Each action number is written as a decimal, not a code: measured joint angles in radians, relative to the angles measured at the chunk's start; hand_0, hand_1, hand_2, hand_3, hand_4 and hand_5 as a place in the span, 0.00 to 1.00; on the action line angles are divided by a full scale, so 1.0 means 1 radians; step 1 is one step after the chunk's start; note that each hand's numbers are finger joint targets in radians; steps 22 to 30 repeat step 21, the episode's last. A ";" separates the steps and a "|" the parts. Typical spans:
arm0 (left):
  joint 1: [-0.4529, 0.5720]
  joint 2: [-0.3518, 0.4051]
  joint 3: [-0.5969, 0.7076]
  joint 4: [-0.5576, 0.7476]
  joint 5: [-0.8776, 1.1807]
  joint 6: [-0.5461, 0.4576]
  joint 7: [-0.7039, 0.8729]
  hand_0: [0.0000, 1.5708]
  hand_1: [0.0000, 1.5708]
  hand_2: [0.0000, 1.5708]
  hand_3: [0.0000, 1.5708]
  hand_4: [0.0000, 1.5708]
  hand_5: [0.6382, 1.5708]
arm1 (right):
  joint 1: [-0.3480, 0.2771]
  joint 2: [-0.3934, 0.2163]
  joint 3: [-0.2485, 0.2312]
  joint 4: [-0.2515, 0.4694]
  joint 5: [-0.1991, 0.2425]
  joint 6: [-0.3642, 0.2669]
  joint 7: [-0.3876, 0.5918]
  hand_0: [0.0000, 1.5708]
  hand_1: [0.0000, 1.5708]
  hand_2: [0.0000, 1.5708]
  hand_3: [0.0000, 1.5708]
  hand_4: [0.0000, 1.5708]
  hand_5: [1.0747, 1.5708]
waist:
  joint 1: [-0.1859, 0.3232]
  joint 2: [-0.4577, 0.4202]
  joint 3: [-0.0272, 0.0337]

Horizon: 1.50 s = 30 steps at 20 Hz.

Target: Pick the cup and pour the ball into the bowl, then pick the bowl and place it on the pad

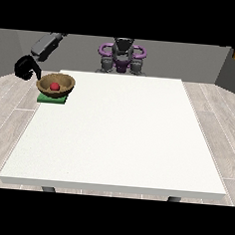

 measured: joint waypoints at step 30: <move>0.002 -0.015 -0.047 -0.016 0.004 0.021 -0.007 0.00 0.00 0.00 0.00 0.76 1.00 | -0.087 -0.002 0.096 0.046 0.075 0.015 0.030 0.00 0.00 0.00 0.00 0.13 0.61 | 0.030 -0.028 0.0005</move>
